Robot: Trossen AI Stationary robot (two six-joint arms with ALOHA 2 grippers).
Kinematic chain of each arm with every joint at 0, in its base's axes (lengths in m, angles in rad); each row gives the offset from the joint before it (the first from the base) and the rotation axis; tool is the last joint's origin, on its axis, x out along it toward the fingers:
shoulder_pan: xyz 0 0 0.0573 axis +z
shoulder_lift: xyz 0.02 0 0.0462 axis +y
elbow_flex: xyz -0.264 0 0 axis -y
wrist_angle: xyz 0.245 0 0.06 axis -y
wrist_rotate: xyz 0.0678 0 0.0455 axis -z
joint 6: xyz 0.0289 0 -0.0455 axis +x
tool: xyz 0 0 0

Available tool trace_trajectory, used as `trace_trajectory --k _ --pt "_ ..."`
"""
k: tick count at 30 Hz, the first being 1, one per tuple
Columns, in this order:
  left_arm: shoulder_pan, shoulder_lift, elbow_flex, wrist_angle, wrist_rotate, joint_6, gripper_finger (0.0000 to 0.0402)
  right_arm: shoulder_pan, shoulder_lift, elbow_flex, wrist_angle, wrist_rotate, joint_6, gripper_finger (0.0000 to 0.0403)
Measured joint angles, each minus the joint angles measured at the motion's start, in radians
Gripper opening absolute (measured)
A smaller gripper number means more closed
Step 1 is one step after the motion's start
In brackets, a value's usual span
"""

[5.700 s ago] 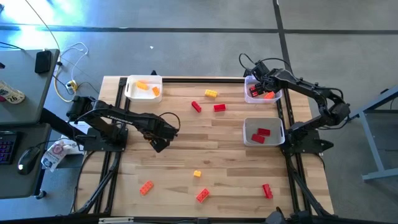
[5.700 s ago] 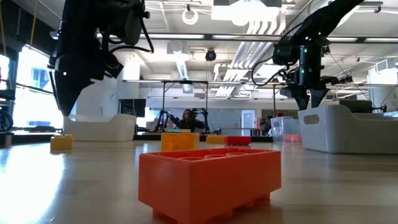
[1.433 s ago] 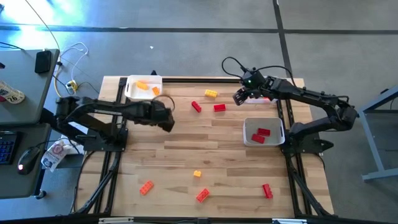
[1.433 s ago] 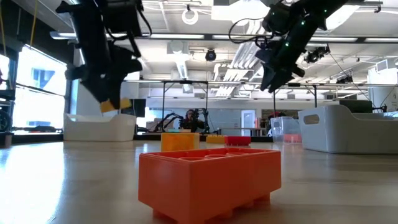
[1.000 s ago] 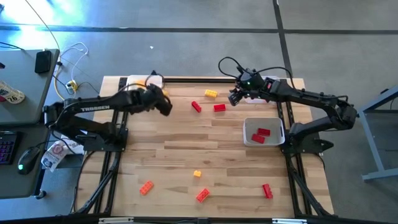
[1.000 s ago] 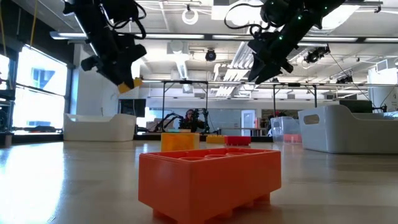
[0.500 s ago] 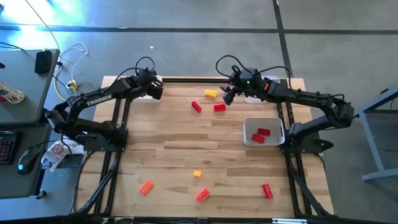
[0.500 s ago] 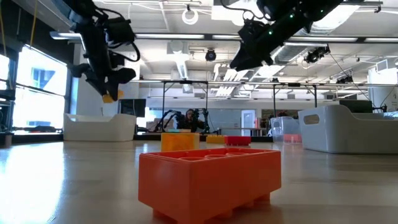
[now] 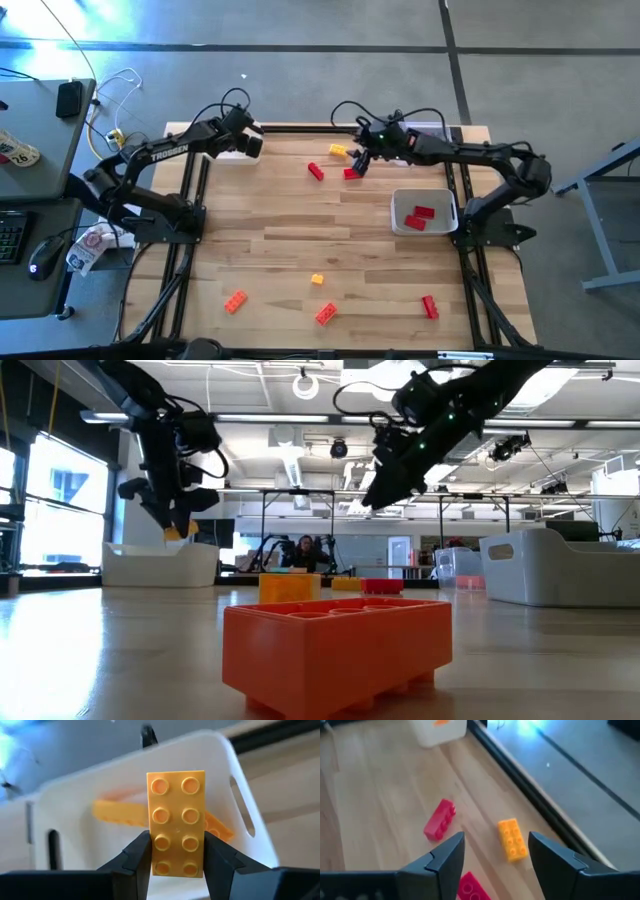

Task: Sort & place blocks by color
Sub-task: Put the yellow game piece into the white bin

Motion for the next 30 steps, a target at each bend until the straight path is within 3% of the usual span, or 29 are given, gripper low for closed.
trace_trajectory --k 4,10,23,30 --pt "0.016 0.038 0.000 0.004 0.083 0.000 0.0118 0.000 0.036 0.000 -0.015 -0.002 0.000 0.0213" --pt "0.032 0.093 0.000 -0.001 0.087 0.005 0.0124 0.000 0.066 0.000 -0.026 -0.086 -0.035 0.0213" --pt "0.033 0.106 0.003 -0.007 0.140 0.049 0.0221 0.001 0.130 0.000 -0.058 -0.148 -0.173 0.0213" --pt "0.031 0.104 0.105 -0.088 0.290 0.094 0.0227 0.001 0.162 0.000 -0.094 -0.151 -0.246 0.0213"
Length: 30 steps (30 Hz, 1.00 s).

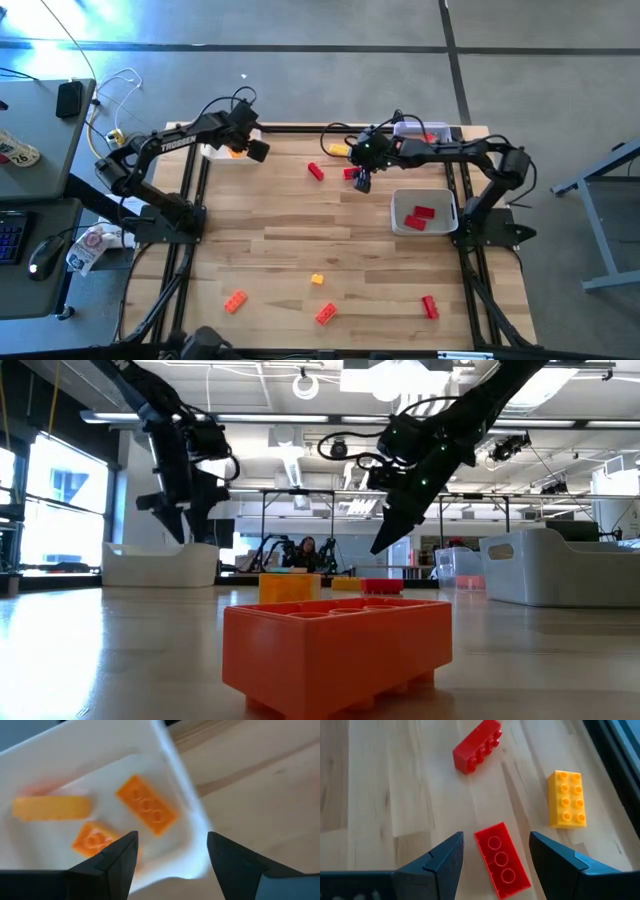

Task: Sort & place blocks by color
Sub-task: Put the yellow game piece into the white bin, then put the red game piece into the gray bin

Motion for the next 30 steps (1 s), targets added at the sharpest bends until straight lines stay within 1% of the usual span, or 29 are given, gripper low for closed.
trace_trajectory --k 4,8,14,18,23,28,30 --pt "-0.017 -0.010 0.071 -0.030 0.088 0.000 0.0227 0.000 0.020 0.000 -0.003 0.001 -0.018 0.0213" --pt "-0.054 -0.026 0.127 -0.062 0.134 -0.006 0.0227 0.000 0.044 0.000 -0.005 0.004 -0.027 0.0213" --pt "-0.155 -0.076 0.147 -0.110 0.194 -0.008 0.0227 0.000 0.076 0.000 -0.008 0.032 -0.069 0.0213" --pt "-0.246 -0.106 0.147 -0.134 0.199 -0.033 0.0227 -0.001 0.101 0.000 -0.003 0.076 -0.076 0.0213" --pt "-0.356 -0.126 0.147 -0.133 0.199 -0.034 0.0227 -0.001 0.126 0.000 0.000 0.085 -0.095 0.0213" --pt "-0.429 -0.126 0.147 -0.132 0.198 -0.035 0.0227 -0.014 0.144 0.000 0.002 0.115 -0.094 0.0213" --pt "-0.452 -0.126 0.147 -0.131 0.198 -0.034 0.0227 -0.022 0.152 0.000 -0.001 0.100 -0.082 0.0213"
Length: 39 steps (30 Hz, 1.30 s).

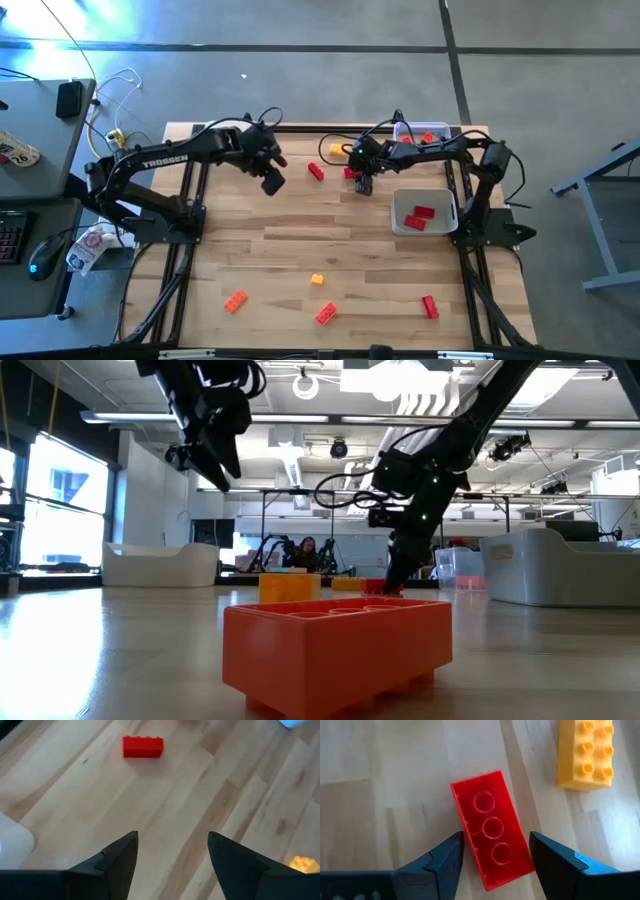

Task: Sort & place blocks by color
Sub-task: Put the red game piece into the gray bin

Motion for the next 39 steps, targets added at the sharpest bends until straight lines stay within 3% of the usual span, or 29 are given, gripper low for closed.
trace_trajectory --k 5,11,16,21,39 --pt "-0.030 0.000 0.000 0.002 -0.001 0.000 0.0227 0.000 0.007 0.002 -0.003 -0.026 0.028 0.0197" --pt "-0.044 0.001 0.000 0.003 -0.051 0.000 0.0227 0.004 0.007 0.004 -0.020 -0.033 0.098 0.0113" --pt "-0.047 0.002 0.000 0.003 -0.117 0.000 0.0227 0.012 -0.004 0.004 -0.053 -0.030 0.163 0.0112" --pt "-0.047 0.002 0.000 0.003 -0.119 0.000 0.0227 0.048 -0.044 -0.002 -0.102 -0.031 0.199 0.0112" --pt "-0.158 0.003 -0.028 -0.014 -0.115 0.007 0.0227 0.238 -0.391 -0.001 -0.432 0.092 0.339 0.0112"
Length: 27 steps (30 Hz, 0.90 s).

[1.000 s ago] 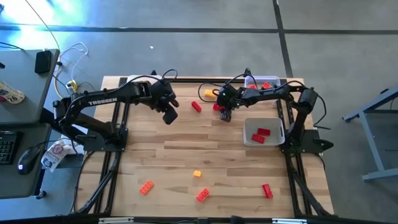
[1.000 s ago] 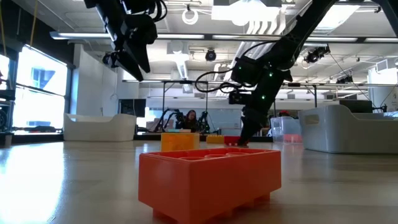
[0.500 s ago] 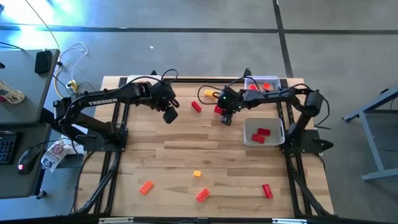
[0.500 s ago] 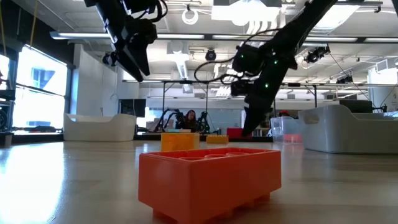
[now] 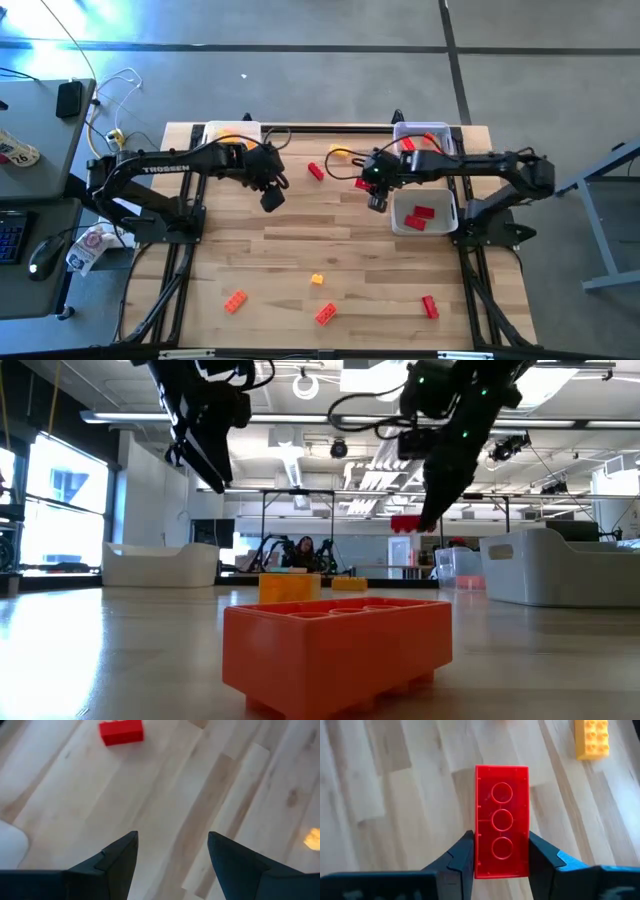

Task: Sort & place blocks by color
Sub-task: Put the red game piece into the gray bin

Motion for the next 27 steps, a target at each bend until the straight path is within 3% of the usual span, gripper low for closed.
trace_trajectory --k 11,27 --pt "-0.139 0.000 0.000 -0.004 0.000 -0.054 0.0227 0.073 -0.196 0.001 -0.327 0.138 0.206 0.0112" --pt "-0.312 0.000 0.000 -0.013 0.000 -0.142 0.0227 0.226 -0.238 0.001 -0.638 0.122 0.645 0.0112"
